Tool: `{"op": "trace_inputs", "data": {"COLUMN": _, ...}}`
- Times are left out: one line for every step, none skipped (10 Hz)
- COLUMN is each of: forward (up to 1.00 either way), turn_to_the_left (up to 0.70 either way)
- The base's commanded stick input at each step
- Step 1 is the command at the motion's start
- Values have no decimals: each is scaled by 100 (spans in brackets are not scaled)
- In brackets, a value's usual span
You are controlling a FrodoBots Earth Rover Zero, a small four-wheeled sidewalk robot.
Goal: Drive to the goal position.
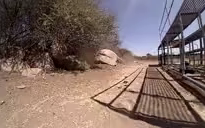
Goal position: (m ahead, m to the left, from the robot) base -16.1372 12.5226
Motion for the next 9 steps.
{"op": "trace_inputs", "data": {"forward": 0, "turn_to_the_left": 45}}
{"op": "trace_inputs", "data": {"forward": 0, "turn_to_the_left": 45}}
{"op": "trace_inputs", "data": {"forward": 0, "turn_to_the_left": 45}}
{"op": "trace_inputs", "data": {"forward": 0, "turn_to_the_left": 45}}
{"op": "trace_inputs", "data": {"forward": 0, "turn_to_the_left": 45}}
{"op": "trace_inputs", "data": {"forward": 0, "turn_to_the_left": 45}}
{"op": "trace_inputs", "data": {"forward": 0, "turn_to_the_left": 45}}
{"op": "trace_inputs", "data": {"forward": 0, "turn_to_the_left": 45}}
{"op": "trace_inputs", "data": {"forward": 0, "turn_to_the_left": 45}}
